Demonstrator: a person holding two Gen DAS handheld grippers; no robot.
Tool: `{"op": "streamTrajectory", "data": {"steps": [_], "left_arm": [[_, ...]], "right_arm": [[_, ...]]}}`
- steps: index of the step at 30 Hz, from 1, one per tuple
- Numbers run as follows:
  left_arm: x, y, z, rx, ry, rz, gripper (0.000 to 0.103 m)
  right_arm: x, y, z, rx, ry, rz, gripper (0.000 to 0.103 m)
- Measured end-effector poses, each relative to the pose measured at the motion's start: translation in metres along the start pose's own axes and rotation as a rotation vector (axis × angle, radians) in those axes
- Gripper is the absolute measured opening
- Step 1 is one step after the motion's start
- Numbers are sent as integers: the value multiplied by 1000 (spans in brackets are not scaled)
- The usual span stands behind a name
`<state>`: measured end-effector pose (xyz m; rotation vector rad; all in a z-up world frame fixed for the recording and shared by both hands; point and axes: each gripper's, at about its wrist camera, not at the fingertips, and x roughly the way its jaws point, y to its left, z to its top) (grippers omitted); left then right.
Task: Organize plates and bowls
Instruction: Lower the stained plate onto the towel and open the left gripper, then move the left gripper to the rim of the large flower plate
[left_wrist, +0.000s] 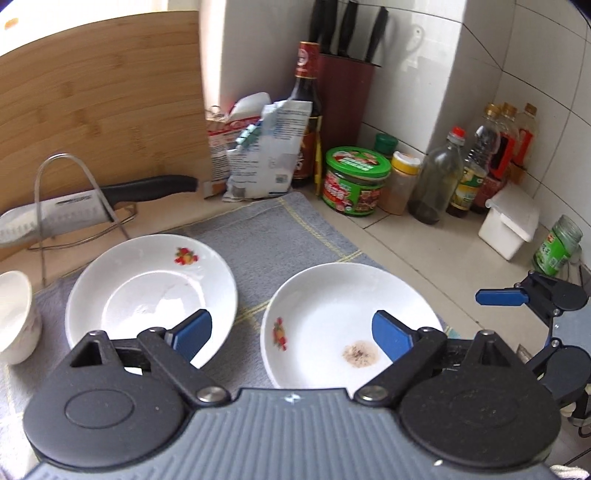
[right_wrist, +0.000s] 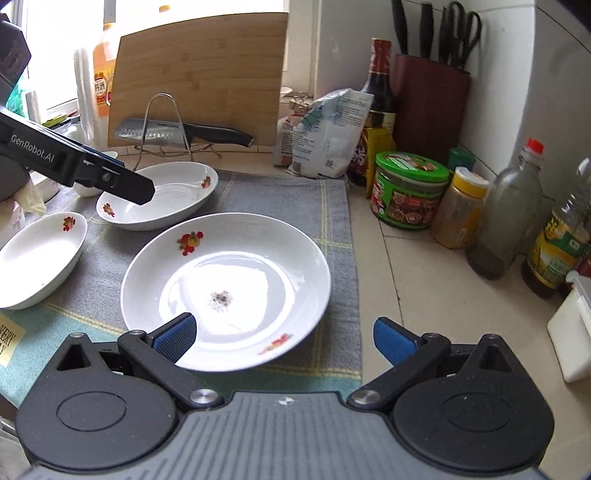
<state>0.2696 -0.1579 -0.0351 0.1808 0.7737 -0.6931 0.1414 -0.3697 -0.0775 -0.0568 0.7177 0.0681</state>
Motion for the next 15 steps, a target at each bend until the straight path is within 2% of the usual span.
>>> {"op": "streamTrajectory", "data": {"steps": [3, 6, 9, 15], "left_arm": [[-12, 3, -8, 42, -8, 54, 94], [-22, 8, -18, 72, -10, 102, 99], [-30, 14, -26, 82, -20, 128, 99], [-44, 33, -42, 31, -18, 110, 99]], "right_arm": [[2, 14, 7, -21, -3, 7, 103], [4, 30, 14, -42, -4, 6, 103], [7, 46, 22, -66, 4, 1, 103], [14, 77, 36, -115, 14, 21, 103]]}}
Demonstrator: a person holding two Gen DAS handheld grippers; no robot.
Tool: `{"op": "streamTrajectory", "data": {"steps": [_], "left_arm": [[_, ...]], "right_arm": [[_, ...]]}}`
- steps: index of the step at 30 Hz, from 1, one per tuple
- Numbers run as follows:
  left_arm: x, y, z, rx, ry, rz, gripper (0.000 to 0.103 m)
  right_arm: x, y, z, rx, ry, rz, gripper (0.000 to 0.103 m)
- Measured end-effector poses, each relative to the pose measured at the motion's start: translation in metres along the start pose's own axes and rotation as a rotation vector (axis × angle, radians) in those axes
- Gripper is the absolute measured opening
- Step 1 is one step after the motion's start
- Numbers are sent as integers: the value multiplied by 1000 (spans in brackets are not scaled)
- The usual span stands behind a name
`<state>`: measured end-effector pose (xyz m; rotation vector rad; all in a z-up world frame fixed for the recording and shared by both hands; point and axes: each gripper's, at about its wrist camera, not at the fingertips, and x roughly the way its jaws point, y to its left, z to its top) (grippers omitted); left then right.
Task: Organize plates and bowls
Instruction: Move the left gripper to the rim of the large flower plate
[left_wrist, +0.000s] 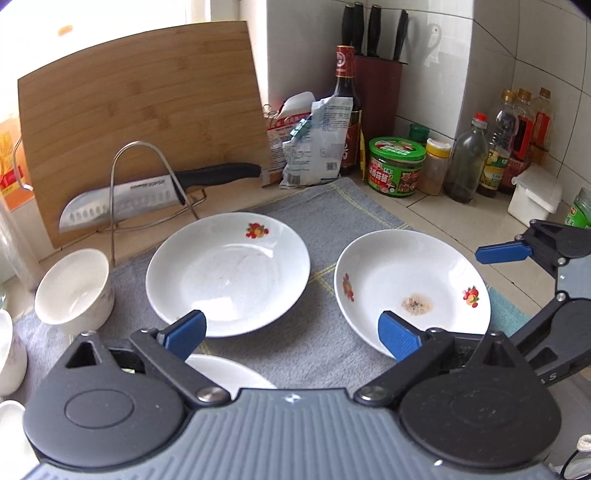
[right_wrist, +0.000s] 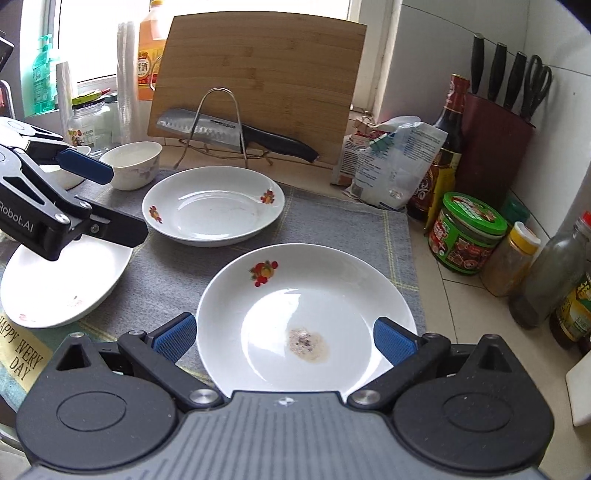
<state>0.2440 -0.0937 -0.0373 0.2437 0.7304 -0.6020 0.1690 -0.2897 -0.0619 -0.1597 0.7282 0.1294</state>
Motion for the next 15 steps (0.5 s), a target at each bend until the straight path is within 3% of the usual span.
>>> {"op": "streamTrajectory", "data": {"steps": [6, 15], "left_arm": [[-6, 17, -15, -84, 24, 43, 99], [-24, 25, -42, -237, 95, 190, 99]], "right_arm": [[7, 23, 9, -63, -3, 68, 103], [18, 57, 17, -191, -43, 304, 103]]}}
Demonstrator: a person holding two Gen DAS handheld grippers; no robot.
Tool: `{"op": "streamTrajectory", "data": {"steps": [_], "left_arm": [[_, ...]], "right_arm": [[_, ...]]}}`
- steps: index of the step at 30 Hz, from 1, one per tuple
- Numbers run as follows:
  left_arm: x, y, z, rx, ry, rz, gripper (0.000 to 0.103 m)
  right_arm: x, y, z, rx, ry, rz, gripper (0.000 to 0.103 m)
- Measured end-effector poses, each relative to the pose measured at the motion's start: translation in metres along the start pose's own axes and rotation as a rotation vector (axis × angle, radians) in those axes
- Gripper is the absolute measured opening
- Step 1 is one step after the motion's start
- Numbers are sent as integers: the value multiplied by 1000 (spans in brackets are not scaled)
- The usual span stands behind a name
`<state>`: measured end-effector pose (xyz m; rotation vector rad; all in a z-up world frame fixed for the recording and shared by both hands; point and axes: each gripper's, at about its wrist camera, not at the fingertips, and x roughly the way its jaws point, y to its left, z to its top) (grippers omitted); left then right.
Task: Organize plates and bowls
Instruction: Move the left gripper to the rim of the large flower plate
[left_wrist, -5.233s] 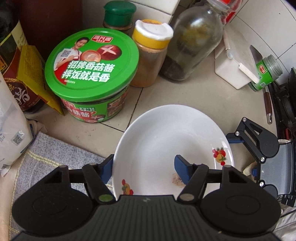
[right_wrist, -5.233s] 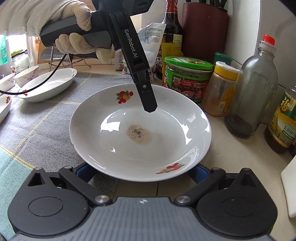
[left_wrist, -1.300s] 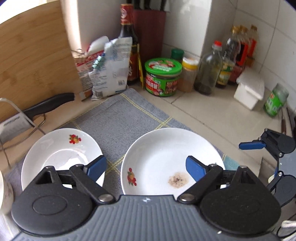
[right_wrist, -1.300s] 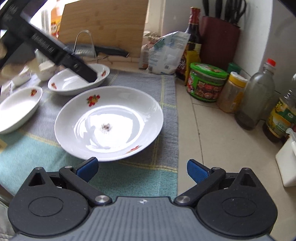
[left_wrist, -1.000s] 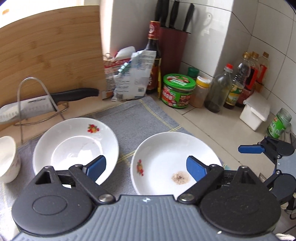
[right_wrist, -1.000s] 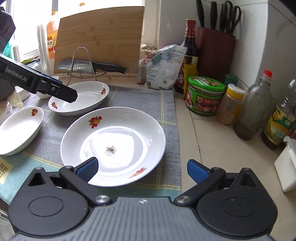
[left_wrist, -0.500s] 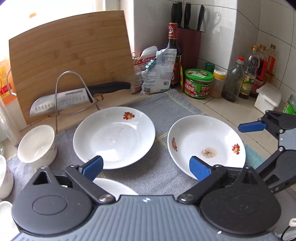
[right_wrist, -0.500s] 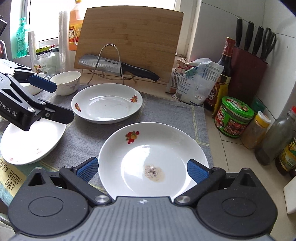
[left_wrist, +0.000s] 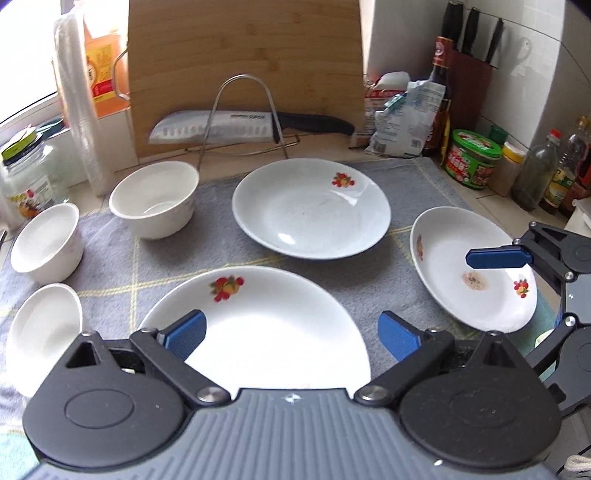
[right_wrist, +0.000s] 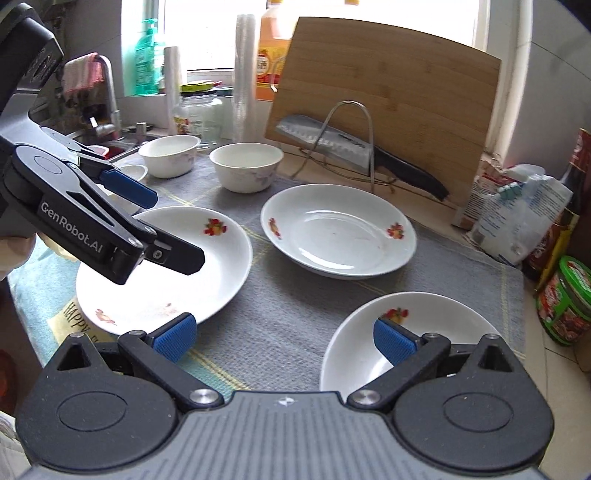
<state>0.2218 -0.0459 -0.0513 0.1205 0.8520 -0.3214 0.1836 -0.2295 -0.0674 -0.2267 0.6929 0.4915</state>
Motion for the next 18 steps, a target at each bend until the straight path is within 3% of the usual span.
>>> {"op": "streamTrajectory", "data": {"steps": [3, 7, 14, 18], "left_arm": [[-10, 13, -12, -38, 11, 51, 99], [-16, 31, -22, -49, 38, 84, 99], [-19, 58, -19, 38, 37, 16, 99], [-14, 71, -16, 97, 54, -39, 99]], "right_arm": [[10, 14, 4, -40, 2, 82, 103], [20, 36, 7, -98, 18, 125, 103], [34, 62, -3, -131, 77, 167, 103], [45, 74, -12, -115, 113, 145, 103]]}}
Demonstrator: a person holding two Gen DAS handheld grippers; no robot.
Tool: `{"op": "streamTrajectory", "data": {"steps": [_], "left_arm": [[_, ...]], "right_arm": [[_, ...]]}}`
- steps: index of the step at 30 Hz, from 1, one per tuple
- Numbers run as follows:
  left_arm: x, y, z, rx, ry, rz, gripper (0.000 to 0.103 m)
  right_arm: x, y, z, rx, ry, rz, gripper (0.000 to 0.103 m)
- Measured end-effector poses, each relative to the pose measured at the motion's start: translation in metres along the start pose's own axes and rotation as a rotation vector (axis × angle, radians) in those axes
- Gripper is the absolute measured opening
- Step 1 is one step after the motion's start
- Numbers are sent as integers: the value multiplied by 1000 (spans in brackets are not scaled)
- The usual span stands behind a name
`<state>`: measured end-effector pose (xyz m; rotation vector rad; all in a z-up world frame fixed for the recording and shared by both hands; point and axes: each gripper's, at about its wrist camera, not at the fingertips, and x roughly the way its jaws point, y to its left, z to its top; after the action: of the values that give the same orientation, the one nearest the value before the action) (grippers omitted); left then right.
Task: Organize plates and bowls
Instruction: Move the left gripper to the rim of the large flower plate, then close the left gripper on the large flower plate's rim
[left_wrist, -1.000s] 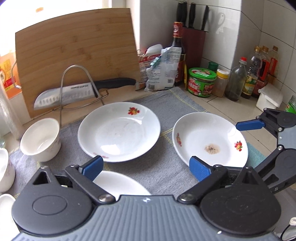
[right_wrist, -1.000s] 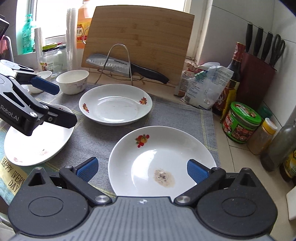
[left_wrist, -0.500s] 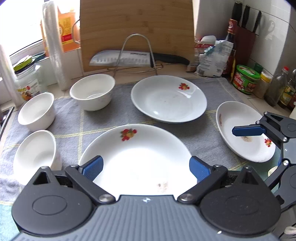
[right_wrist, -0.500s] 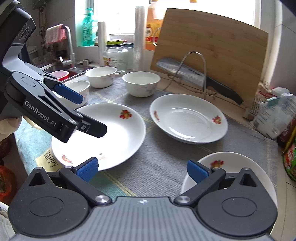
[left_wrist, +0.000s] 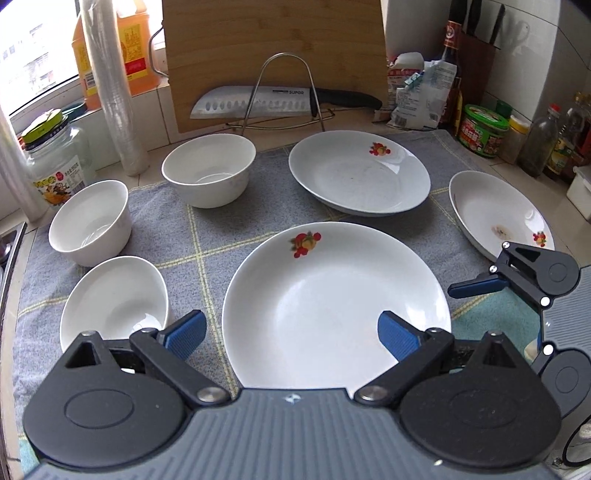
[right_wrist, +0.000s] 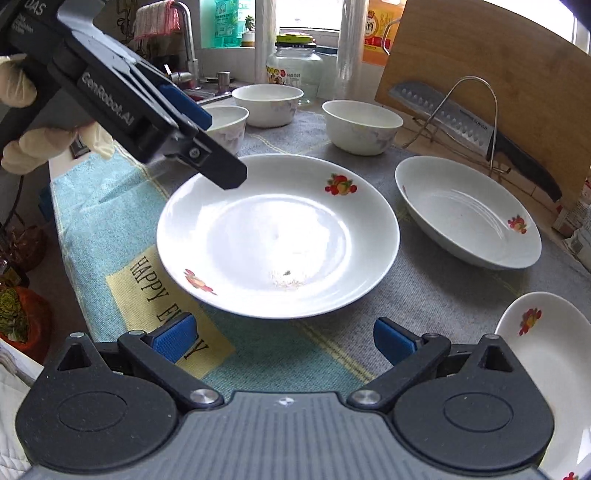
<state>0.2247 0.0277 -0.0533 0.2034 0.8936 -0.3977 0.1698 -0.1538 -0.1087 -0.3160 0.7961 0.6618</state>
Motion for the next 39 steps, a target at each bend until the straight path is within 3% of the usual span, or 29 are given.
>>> {"op": "streamTrajectory", "data": {"steps": [6, 14, 21, 24, 39], "left_arm": [[6, 8, 9, 98, 9, -76, 99], [28, 24, 38, 130, 71, -169, 98], [61, 24, 58, 216, 144, -153, 89], [74, 25, 62, 208, 188, -181, 76], [103, 26, 68, 222, 312, -235, 72]], "right_arm": [[13, 16, -3, 26, 8, -35, 103], [19, 14, -1, 56, -10, -37, 103], [17, 15, -6, 71, -40, -53, 103], [17, 15, -7, 70, -47, -53, 103], [23, 14, -3, 71, -86, -56, 103]]}}
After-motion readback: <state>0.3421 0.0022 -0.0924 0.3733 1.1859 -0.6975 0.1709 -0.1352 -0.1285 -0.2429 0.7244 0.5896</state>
